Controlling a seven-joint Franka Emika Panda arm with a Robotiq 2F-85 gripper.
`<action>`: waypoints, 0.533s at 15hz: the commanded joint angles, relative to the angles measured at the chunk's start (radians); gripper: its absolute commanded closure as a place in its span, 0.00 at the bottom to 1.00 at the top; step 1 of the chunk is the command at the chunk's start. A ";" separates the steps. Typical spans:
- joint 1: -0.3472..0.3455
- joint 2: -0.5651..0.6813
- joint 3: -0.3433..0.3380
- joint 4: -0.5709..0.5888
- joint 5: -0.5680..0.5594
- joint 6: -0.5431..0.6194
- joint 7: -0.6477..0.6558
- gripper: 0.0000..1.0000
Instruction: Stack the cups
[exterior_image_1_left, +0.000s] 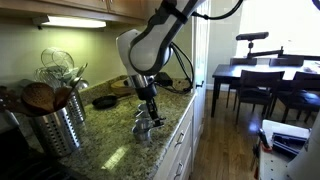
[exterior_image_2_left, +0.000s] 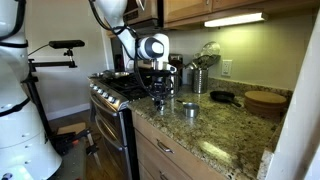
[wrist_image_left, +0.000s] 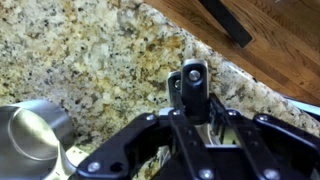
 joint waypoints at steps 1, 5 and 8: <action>0.001 0.006 0.002 0.006 0.024 -0.024 -0.033 0.88; -0.001 0.017 0.001 0.014 0.020 -0.022 -0.040 0.88; -0.002 0.019 0.001 0.020 0.022 -0.022 -0.050 0.88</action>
